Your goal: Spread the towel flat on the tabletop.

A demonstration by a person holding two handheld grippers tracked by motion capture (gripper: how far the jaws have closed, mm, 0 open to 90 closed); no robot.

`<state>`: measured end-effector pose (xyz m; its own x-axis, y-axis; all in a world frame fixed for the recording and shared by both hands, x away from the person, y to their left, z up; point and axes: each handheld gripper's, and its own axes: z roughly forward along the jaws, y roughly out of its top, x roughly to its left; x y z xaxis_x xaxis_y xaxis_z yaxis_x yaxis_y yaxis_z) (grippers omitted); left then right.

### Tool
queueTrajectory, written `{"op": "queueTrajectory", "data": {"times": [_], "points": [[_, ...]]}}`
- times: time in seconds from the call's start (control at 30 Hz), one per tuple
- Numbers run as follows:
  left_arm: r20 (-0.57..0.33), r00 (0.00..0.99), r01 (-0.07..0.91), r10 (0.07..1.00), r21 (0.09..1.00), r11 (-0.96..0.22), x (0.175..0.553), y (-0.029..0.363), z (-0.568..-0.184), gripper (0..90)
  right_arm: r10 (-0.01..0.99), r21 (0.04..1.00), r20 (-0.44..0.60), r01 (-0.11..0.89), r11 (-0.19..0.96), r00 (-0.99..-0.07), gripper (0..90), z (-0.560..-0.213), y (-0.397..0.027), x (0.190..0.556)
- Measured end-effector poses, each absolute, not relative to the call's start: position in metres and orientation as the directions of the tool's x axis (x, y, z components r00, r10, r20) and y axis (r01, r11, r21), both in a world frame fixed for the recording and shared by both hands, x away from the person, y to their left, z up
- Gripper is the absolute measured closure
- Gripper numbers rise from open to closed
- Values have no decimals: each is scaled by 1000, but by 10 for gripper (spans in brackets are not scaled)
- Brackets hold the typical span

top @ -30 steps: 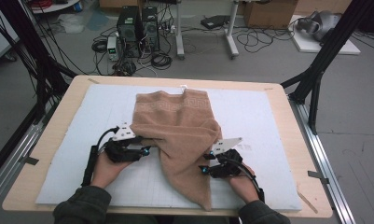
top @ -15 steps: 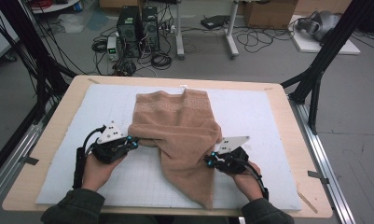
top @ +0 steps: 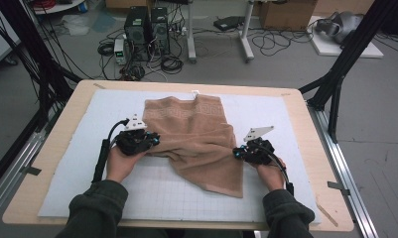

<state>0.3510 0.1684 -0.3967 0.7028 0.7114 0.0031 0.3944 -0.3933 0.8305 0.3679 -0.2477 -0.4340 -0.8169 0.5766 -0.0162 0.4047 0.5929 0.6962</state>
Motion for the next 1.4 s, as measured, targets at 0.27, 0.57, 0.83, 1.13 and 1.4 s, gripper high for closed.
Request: {"op": "queueTrajectory", "data": {"times": [0.27, 0.57, 0.83, 1.13, 1.4], "points": [[-3, 784, 339, 621, 840, -424, 313, 177, -392, 545, 536, 743, -90, 302, 597, -839, 804, -410, -241, 341], [40, 731, 367, 681, 818, -443, 348, 157, -413, 835, 485, 724, -22, 321, 611, -874, 648, -431, -225, 338], [8, 631, 446, 776, 815, -371, 407, 143, -411, 858, 525, 733, -17, 346, 585, -851, 767, -436, -228, 351], [-108, 612, 522, 783, 799, -298, 409, 163, -405, 573, 532, 744, 21, 369, 557, -846, 757, -440, -232, 356], [-49, 681, 440, 731, 825, -355, 358, 189, -385, 515, 538, 732, -17, 356, 581, -843, 740, -439, -228, 352]]}}
